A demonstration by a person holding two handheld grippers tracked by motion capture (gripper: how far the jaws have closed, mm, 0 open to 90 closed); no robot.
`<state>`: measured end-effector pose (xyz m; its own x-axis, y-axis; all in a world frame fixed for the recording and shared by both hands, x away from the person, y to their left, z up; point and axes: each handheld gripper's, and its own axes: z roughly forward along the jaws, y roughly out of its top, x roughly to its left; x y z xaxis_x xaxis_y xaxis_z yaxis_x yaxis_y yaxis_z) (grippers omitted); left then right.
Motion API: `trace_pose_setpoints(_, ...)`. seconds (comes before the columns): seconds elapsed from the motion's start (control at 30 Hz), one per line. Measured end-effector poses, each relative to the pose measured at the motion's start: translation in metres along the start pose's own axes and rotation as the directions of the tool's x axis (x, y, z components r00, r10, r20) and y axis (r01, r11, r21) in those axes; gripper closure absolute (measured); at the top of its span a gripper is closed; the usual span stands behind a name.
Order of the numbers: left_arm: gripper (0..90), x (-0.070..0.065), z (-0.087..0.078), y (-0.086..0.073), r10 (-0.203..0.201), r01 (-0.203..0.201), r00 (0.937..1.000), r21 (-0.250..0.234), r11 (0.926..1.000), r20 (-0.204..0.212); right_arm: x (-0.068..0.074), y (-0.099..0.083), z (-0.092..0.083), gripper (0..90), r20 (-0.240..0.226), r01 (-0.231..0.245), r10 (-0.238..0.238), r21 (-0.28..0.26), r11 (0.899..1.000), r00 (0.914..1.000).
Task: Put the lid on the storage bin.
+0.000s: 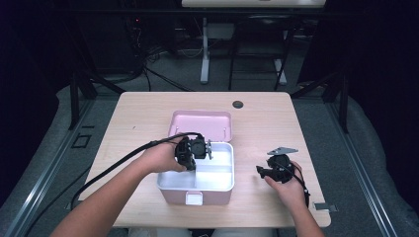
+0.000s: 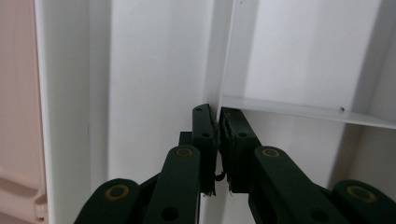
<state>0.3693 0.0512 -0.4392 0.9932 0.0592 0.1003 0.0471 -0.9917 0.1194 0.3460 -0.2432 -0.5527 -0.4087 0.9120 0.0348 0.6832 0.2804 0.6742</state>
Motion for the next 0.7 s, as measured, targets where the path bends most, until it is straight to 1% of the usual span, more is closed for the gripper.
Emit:
trace_pose_setpoints(0.07, 81.7, 0.000, 0.000, -0.001, -0.006, 0.006, 1.0000, 0.004, 1.0000, -0.007, 0.000, 0.000, 0.000, 48.4, 0.000, -0.003, 0.003, 0.001, 1.000, 1.0000)
trace_pose_setpoints(0.1, 81.7, 0.000, -0.001, -0.003, -0.017, 0.017, 0.9998, 0.002, 0.9998, 0.002, 0.000, 0.000, 0.000, 48.4, 0.000, -0.003, 0.003, 0.001, 1.000, 1.0000)
trace_pose_setpoints(0.13, 79.8, 0.001, -0.001, -0.006, -0.035, 0.035, 0.9993, -0.006, 0.9994, 0.009, 0.000, 0.000, 0.000, 48.3, -0.001, -0.002, 0.002, 0.000, 1.000, 1.0000)
trace_pose_setpoints(0.2, 77.1, 0.002, -0.002, -0.013, -0.058, 0.058, 0.9983, -0.011, 0.9983, 0.010, 0.000, 0.000, 0.001, 48.3, -0.001, 0.002, -0.002, 0.000, 1.000, 1.0000)
trace_pose_setpoints(0.23, 76.0, 0.003, -0.003, -0.017, -0.075, 0.075, 0.9972, -0.013, 0.9971, 0.002, 0.001, 0.000, 0.001, 48.3, -0.003, 0.000, 0.000, 0.001, 1.000, 1.0000)
trace_pose_setpoints(0.33, 73.6, 0.005, -0.006, -0.028, -0.113, 0.114, 0.9935, -0.038, 0.9928, 0.014, 0.001, 0.000, 0.001, 48.3, -0.003, -0.001, 0.001, 0.001, 1.000, 1.0000)
trace_pose_setpoints(0.4, 70.9, 0.006, -0.007, -0.037, -0.147, 0.147, 0.9891, -0.053, 0.9877, 0.014, 0.001, 0.000, 0.001, 48.3, -0.004, 0.000, 0.000, 0.001, 1.000, 1.0000)
trace_pose_setpoints(0.47, 69.5, 0.007, -0.009, -0.045, -0.183, 0.184, 0.9828, -0.071, 0.9803, 0.024, 0.001, 0.000, 0.002, 48.3, -0.003, 0.002, -0.002, 0.001, 1.000, 1.0000)
trace_pose_setpoints(0.5, 68.5, 0.007, -0.010, -0.049, -0.205, 0.206, 0.9784, -0.086, 0.9746, 0.028, 0.002, 0.000, 0.002, 48.3, -0.003, 0.002, -0.002, 0.001, 1.000, 1.0000)
trace_pose_setpoints(0.53, 67.6, 0.008, -0.010, -0.054, -0.232, 0.234, 0.9722, -0.101, 0.9670, 0.035, 0.002, 0.000, 0.002, 48.3, -0.002, 0.000, 0.000, 0.001, 1.000, 1.0000)
trace_pose_setpoints(0.57, 66.4, 0.008, -0.011, -0.062, -0.262, 0.265, 0.9642, -0.138, 0.9543, 0.040, 0.002, 0.000, 0.002, 48.3, -0.004, -0.002, 0.002, -0.003, 1.000, 1.0000)
trace_pose_setpoints(0.6, 66.0, 0.008, -0.011, -0.062, -0.262, 0.265, 0.9642, -0.138, 0.9543, 0.040, 0.002, 0.000, 0.002, 48.3, -0.004, -0.002, 0.002, -0.003, 1.000, 1.0000)
trace_pose_setpoints(0.63, 66.0, 0.007, -0.011, -0.066, -0.276, 0.279, 0.9603, -0.157, 0.9474, 0.043, 0.003, 0.000, 0.003, 48.3, -0.006, -0.002, 0.002, -0.002, 1.000, 1.0000)
trace_pose_setpoints(0.67, 65.9, 0.007, -0.010, -0.070, -0.279, 0.282, 0.9594, -0.176, 0.9430, 0.043, 0.003, 0.000, 0.003, 48.3, -0.008, 0.000, 0.000, 0.004, 1.000, 1.0000)
trace_pose_setpoints(0.7, 65.9, 0.006, -0.009, -0.074, -0.287, 0.290, 0.9570, -0.194, 0.9373, 0.045, 0.003, 0.000, 0.003, 48.3, -0.008, 0.000, 0.000, 0.004, 1.000, 1.0000)
